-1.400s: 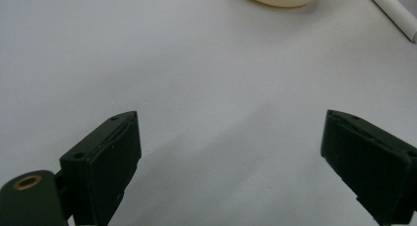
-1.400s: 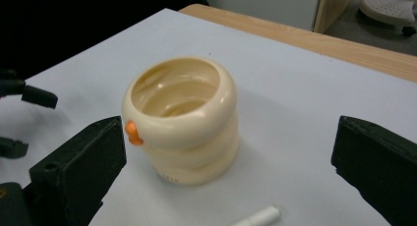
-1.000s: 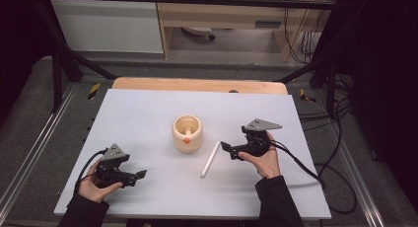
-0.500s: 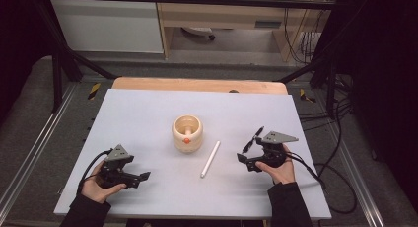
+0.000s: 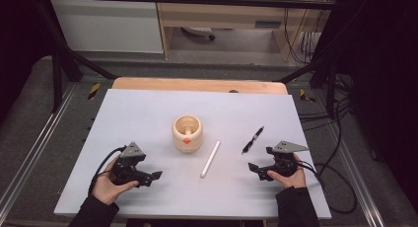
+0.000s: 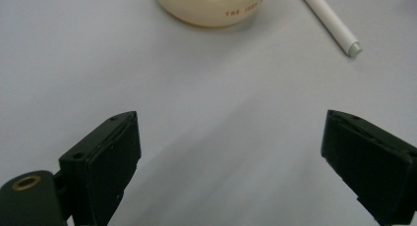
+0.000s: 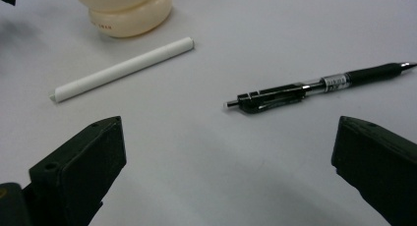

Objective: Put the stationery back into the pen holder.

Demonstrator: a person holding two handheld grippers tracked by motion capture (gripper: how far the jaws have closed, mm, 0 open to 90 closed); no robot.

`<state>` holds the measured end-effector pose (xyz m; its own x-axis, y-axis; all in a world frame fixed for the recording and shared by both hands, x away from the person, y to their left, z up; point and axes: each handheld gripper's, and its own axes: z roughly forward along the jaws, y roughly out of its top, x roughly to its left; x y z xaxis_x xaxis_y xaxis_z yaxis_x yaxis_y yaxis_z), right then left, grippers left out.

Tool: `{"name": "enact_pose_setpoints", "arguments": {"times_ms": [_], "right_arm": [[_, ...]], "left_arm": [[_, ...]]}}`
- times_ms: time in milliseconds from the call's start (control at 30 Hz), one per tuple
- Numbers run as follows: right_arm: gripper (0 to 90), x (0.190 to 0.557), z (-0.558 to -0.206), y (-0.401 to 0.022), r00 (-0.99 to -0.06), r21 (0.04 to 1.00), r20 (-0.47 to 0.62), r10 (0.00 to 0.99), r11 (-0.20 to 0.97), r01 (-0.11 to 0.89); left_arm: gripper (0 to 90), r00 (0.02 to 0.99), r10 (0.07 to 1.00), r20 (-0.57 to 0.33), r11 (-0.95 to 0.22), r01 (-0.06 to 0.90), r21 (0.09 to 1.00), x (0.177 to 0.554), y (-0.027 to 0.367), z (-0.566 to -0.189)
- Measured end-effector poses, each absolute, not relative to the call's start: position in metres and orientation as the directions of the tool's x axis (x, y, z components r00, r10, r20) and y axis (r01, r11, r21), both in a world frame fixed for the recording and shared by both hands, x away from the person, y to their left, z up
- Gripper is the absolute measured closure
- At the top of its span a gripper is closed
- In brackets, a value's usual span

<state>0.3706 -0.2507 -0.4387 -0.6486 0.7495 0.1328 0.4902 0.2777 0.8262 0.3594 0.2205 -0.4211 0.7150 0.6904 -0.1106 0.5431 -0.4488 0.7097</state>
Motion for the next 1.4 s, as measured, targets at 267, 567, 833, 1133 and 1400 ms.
{"name": "enact_pose_setpoints", "arguments": {"times_ms": [267,567,833,1133,1400], "right_arm": [[0.6,0.366,-0.443,-0.258,-0.643,0.812,0.128,0.755,0.292,0.505],[0.6,0.362,-0.446,-0.266,-0.635,0.811,0.124,0.762,0.291,0.508],[0.6,0.362,-0.446,-0.266,-0.636,0.809,0.121,0.762,0.295,0.508],[0.6,0.362,-0.446,-0.266,-0.637,0.807,0.118,0.761,0.300,0.509],[0.6,0.361,-0.446,-0.266,-0.636,0.806,0.124,0.762,0.297,0.512]], "left_arm": [[8.2,0.744,0.660,-0.100,-0.488,0.527,0.696,0.364,0.182,-0.412],[8.4,0.770,0.631,-0.094,-0.534,0.518,0.668,0.369,0.139,-0.408],[10.3,0.785,0.614,-0.083,-0.569,0.512,0.643,0.374,0.110,-0.407],[14.0,0.793,0.604,-0.072,-0.595,0.510,0.621,0.380,0.079,-0.406],[19.2,0.784,0.619,-0.044,-0.612,0.517,0.598,0.393,0.058,-0.406]]}}
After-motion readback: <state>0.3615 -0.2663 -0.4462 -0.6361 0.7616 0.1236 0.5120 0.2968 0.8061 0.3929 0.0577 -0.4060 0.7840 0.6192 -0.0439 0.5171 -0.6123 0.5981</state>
